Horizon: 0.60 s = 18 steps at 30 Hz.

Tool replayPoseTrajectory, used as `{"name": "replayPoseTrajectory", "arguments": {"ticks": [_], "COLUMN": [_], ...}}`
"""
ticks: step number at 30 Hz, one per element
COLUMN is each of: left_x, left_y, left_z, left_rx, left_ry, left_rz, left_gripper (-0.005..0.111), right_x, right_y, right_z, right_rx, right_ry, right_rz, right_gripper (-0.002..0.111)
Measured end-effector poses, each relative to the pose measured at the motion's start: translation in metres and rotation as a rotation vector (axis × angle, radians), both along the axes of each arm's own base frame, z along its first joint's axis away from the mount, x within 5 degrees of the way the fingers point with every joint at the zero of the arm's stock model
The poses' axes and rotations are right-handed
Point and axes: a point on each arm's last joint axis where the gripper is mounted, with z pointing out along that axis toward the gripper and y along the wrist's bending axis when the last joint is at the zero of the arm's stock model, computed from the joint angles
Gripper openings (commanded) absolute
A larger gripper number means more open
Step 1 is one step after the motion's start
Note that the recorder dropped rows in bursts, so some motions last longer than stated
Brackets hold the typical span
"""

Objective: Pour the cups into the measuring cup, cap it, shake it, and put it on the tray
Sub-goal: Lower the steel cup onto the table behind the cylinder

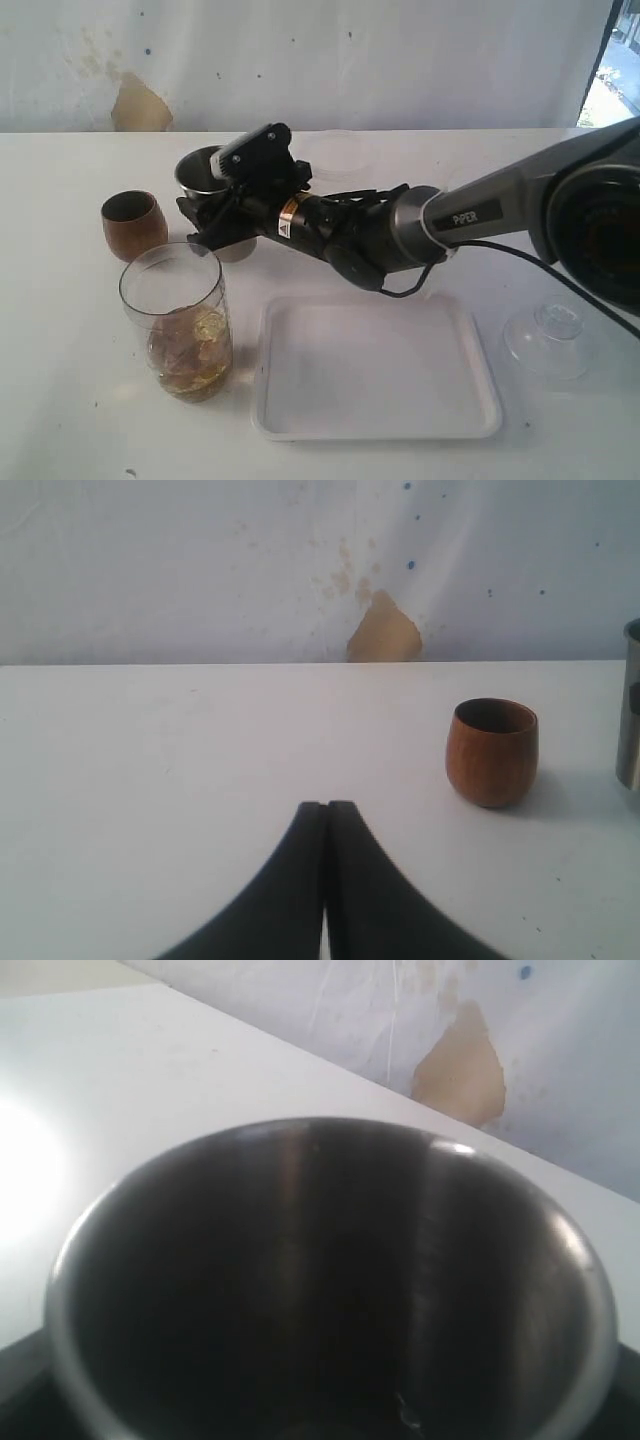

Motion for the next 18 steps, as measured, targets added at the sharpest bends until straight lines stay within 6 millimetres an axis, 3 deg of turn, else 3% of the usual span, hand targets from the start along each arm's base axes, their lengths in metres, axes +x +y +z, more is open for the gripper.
{"name": "replayPoseTrajectory", "arguments": {"ticks": [9,18], "left_x": [0.0000,0.0000], "left_y": [0.0000,0.0000], "left_z": [0.0000,0.0000], "left_rx": [0.000,0.000], "left_ry": [0.000,0.000], "left_rz": [0.000,0.000], "left_gripper": [0.000,0.000], "right_x": [0.0023,0.0025], "right_y": [0.0018,-0.0010], "right_z": [0.0057,-0.0033], "right_rx": [0.009,-0.097], "right_ry": [-0.029,0.011], "right_rz": [0.005,-0.008], "right_gripper": [0.000,0.000]}}
